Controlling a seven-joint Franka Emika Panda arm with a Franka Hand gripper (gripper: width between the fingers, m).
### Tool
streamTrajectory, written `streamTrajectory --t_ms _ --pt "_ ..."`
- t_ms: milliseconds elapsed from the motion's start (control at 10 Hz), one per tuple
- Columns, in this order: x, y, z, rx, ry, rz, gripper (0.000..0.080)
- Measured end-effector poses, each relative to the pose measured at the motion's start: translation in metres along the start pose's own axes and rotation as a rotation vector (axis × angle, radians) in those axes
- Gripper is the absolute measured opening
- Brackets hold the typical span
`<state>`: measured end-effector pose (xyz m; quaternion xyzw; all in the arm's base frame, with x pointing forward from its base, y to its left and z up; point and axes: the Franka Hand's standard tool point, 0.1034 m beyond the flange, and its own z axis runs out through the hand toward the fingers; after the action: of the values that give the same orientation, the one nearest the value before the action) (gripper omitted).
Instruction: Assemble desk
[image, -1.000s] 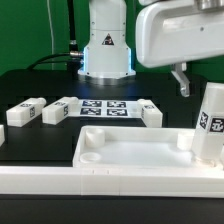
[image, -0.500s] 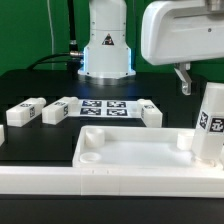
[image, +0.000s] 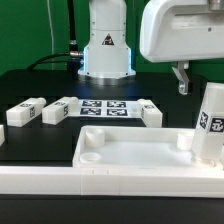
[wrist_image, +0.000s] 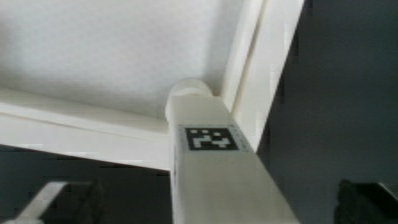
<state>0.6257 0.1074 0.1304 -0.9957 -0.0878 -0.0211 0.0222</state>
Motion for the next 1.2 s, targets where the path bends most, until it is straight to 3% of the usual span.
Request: streamTrajectory --t_ms 300,600,800,900,1000,1200 --pt "0.008 -0.002 0.001 0.001 0.008 0.019 0.0649" --pt "0.011 -0.004 0.013 0.005 0.016 0.016 0.0649" --pt "0.011 0.0 0.011 0.003 0.018 -0.008 0.0395" --pt "0.012 0.001 0.011 0.003 0.019 -0.016 0.0395" --pt "0.012 0.002 0.011 0.002 0.019 -0.015 0.0292" --pt "0.012 0.003 0.011 0.001 0.019 -0.014 0.0292"
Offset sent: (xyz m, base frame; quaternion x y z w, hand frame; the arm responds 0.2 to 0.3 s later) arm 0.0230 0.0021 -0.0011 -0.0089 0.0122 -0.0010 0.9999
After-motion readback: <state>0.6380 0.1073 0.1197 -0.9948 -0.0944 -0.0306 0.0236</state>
